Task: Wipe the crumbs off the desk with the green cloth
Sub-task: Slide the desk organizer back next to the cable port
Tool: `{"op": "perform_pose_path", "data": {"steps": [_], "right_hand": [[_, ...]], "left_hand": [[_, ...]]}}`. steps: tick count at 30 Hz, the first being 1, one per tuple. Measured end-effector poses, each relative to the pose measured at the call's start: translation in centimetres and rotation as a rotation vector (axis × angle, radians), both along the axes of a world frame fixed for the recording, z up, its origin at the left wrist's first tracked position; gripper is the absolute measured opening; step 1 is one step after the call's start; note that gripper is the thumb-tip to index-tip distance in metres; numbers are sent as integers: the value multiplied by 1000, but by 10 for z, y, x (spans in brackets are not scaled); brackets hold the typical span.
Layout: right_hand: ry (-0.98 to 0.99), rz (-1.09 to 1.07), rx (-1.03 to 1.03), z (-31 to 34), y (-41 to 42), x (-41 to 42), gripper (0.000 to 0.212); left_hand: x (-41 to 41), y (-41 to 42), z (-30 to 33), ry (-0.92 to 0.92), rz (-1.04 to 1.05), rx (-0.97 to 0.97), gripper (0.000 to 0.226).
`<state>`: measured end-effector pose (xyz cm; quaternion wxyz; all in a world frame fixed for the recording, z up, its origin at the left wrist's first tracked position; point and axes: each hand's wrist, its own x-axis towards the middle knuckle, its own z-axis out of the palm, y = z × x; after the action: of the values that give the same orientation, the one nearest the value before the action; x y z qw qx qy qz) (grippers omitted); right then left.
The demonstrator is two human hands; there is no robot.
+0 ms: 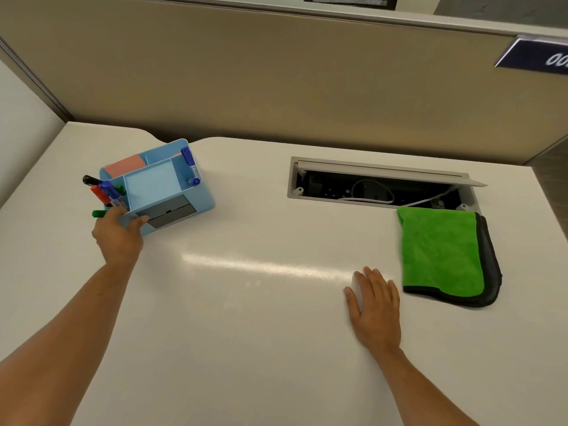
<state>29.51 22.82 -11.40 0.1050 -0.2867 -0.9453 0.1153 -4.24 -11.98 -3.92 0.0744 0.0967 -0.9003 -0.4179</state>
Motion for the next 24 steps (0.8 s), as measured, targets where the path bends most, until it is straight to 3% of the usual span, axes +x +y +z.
{"op": "perform_pose_path", "data": {"steps": [8, 16, 24], "right_hand": [[3, 1, 8, -2, 1, 1, 47], [3, 0, 5, -1, 1, 1, 46], [15, 1, 9, -1, 2, 1, 44]], "left_hand": [[-4, 62, 13, 52, -206, -20, 31], [-1, 124, 21, -31, -401, -35, 29], [0, 145, 14, -58, -407, -35, 30]]}}
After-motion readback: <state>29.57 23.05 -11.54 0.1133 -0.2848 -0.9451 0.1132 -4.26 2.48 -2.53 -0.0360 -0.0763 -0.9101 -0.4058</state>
